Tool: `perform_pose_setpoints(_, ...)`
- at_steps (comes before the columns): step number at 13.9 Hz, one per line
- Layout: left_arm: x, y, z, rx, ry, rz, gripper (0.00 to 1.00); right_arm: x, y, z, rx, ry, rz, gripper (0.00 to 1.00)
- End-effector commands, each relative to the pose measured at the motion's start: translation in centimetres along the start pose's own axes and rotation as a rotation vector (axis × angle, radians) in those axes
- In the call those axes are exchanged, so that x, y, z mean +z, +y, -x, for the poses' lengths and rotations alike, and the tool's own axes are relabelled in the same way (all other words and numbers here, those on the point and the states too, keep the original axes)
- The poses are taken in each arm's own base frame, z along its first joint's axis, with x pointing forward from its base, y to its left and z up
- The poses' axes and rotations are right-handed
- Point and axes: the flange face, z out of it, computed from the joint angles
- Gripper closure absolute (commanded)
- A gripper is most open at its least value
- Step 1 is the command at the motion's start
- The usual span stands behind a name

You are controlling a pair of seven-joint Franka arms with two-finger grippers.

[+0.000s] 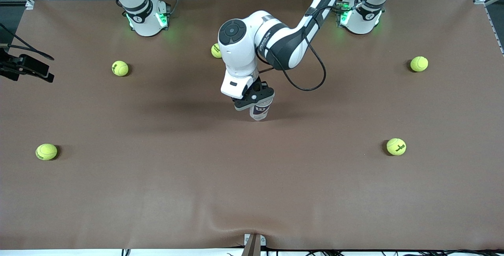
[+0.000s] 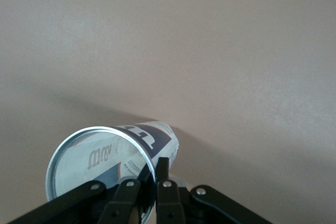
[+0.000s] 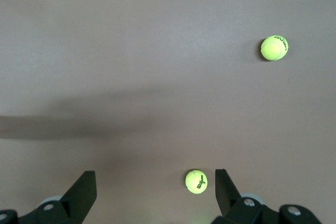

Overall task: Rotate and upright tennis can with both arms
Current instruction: 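Lower the upright can onto the table with the left gripper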

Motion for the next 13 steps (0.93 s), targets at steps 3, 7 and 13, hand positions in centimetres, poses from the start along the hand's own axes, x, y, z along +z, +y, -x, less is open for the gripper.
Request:
perform_pose_setpoints(3, 0.13, 1.12, 0.63, -0.016, 0.030, 0.012, 1.00, -0.21, -0.01, 0.25, 0.010, -0.001, -0.012, 0.00)
perform_pose_setpoints(7, 0.05, 1.21, 0.59, -0.016, 0.034, 0.021, 0.76, -0.21, 0.08, 0.25, 0.012, -0.001, -0.012, 0.00)
perform_pose_setpoints(13, 0.01, 1.18, 0.58, -0.014, 0.034, 0.021, 0.70, -0.23, 0.25, 0.23, 0.016, 0.000, -0.012, 0.00)
